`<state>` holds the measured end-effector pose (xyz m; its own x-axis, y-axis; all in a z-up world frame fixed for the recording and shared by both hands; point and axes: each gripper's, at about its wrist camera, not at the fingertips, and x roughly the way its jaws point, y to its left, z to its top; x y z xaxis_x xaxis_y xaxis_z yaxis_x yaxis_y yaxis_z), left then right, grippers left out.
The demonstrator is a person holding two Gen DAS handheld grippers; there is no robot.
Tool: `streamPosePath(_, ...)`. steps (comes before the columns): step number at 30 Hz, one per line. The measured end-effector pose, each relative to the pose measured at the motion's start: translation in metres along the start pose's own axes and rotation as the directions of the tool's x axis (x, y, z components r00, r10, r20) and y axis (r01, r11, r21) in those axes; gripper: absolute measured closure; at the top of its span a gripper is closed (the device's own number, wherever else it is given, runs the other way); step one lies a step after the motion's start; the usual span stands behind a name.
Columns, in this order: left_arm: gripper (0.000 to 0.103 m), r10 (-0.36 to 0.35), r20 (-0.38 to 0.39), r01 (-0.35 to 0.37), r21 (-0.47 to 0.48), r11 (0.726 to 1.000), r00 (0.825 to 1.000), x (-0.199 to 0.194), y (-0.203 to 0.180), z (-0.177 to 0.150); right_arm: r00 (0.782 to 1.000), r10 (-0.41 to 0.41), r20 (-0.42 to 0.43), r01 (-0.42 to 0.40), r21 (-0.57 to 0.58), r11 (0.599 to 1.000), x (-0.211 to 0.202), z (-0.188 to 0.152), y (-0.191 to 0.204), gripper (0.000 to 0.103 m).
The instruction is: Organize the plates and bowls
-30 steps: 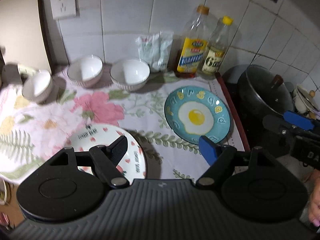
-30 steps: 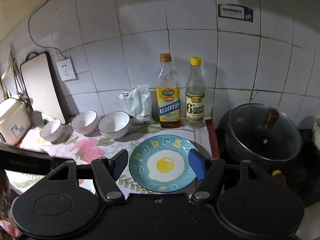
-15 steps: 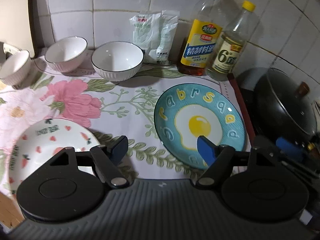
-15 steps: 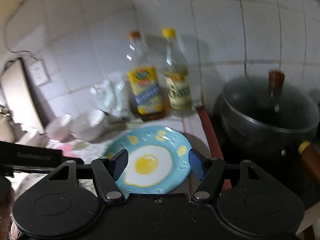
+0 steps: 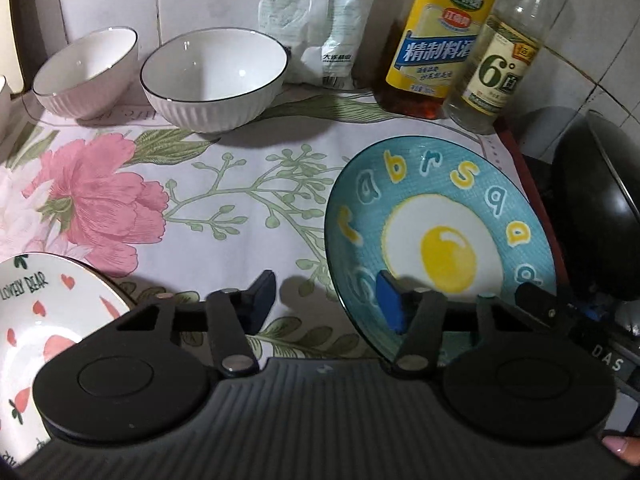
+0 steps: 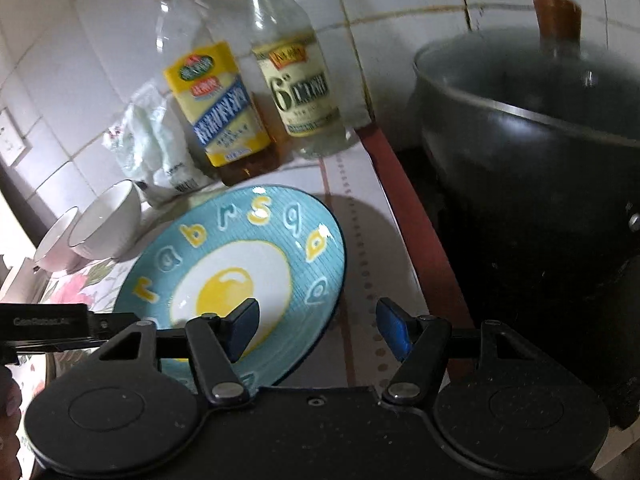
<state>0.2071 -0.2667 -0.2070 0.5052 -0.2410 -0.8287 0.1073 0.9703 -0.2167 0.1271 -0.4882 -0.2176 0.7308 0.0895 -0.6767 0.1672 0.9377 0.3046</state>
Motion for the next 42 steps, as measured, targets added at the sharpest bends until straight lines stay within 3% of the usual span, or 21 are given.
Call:
streamPosePath(2, 0.074, -0.030, -0.019, 0.030, -0.016, 0.999, 0.999, 0.006, 0.004, 0.001, 1.000, 0.016, -0.016, -0.016, 0.006, 1.000, 0.005, 0.000, 0.000, 0.045)
streamPosePath(4, 0.083, -0.071, -0.023, 0.069, -0.048, 0.996, 0.997, 0.008, 0.007, 0.002, 0.999, 0.034, -0.025, -0.034, 0.011, 0.999, 0.009, 0.001, 0.002, 0.060)
streamPosePath(6, 0.090, -0.092, -0.031, 0.090, -0.076, 0.993, 0.995, 0.010, 0.006, 0.003, 0.999, 0.044, -0.028, -0.042, 0.045, 0.998, 0.011, 0.001, 0.003, 0.064)
streamPosePath(10, 0.089, -0.069, -0.035, 0.067, -0.056, 0.996, 0.997, 0.011, 0.000, 0.003, 0.998, 0.061, -0.016, -0.059, 0.103, 0.993, 0.012, -0.001, -0.005, 0.071)
streamPosePath(13, 0.087, -0.053, -0.037, 0.052, -0.025, 0.998, 0.998, 0.011, -0.004, 0.002, 0.998, 0.059, -0.014, -0.058, 0.077, 0.995, 0.013, -0.004, -0.003, 0.071)
streamPosePath(17, 0.087, -0.024, -0.049, 0.024, 0.007, 1.000, 0.998, 0.010, -0.009, 0.003, 0.998, 0.027, -0.060, -0.022, 0.085, 0.996, 0.015, 0.004, -0.002, 0.078)
streamPosePath(21, 0.087, -0.036, -0.084, 0.038, 0.022, 0.999, 0.996, 0.002, -0.005, 0.012, 0.993, 0.067, -0.101, -0.057, 0.102, 0.993, 0.008, 0.010, -0.004, 0.082)
streamPosePath(28, 0.087, -0.030, -0.058, 0.035, 0.086, 0.996, 0.998, -0.034, 0.000, 0.008, 0.984, 0.087, -0.159, -0.078, 0.061, 0.995, -0.013, 0.018, 0.016, 0.082)
streamPosePath(42, 0.087, -0.011, -0.010, 0.012, 0.083, 0.996, 1.000, -0.138, 0.019, -0.012, 0.975, 0.126, -0.185, -0.125, 0.019, 0.992, -0.088, 0.024, 0.067, 0.081)
